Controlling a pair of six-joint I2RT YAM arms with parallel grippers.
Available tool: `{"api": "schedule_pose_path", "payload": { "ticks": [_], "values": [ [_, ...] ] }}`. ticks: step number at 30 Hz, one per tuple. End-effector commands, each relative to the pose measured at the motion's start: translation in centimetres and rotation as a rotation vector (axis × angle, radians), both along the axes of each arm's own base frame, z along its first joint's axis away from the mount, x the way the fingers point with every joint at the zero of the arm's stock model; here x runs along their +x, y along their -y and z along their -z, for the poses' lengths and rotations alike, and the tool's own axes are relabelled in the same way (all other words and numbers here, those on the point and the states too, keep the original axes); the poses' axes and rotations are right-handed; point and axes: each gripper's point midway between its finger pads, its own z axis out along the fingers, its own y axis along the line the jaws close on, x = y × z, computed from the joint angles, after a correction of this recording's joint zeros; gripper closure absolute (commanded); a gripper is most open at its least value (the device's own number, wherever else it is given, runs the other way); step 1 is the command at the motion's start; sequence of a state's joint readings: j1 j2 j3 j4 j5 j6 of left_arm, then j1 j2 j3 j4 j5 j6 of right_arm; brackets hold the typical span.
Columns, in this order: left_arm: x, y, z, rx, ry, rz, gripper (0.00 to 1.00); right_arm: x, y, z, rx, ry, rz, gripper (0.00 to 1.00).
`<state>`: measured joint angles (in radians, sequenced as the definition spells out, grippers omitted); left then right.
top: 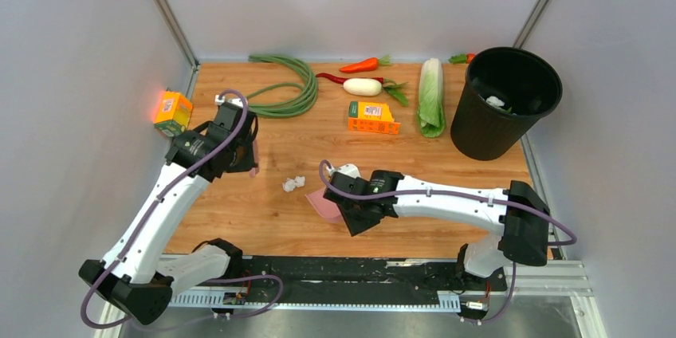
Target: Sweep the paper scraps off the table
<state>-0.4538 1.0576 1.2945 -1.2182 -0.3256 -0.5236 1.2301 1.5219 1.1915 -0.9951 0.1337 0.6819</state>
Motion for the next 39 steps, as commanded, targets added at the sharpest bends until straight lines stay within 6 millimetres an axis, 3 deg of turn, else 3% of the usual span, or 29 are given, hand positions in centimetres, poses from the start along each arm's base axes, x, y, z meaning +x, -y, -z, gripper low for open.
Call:
{"api": "schedule_pose_path", "payload": {
  "ticks": [1,7,12,17,20,29,39],
  "values": [
    [1.2,-0.2,2.2,0.052,-0.013,0.015,1.0,0.5,-1.1,0.6,0.024,0.048,-0.028,1.0],
    [1.6,1.0,6.9,0.076,-0.122,0.103,1.0,-1.0,-2.6,1.7,0.028,0.052,-0.144,1.0],
    [1.9,3.1,8.8,0.021,-0.164,0.212,1.0,-2.0,-3.7,3.6,0.02,0.045,-0.208,1.0],
    [0.2,4.7,10.9,-0.048,-0.279,0.287,1.0,-1.2,-3.9,5.3,0.002,0.071,-0.197,1.0],
    [-1.1,6.7,11.0,-0.157,-0.311,0.374,1.0,-1.0,-4.4,5.9,-0.002,0.073,-0.204,1.0],
    [-3.4,7.8,12.2,-0.214,-0.392,0.464,1.0,-0.6,-4.7,6.9,0.015,0.063,-0.218,1.0],
    [-4.5,8.8,12.6,-0.191,-0.428,0.515,1.0,1.3,-3.1,7.5,0.018,0.06,-0.186,1.0]
  ]
}}
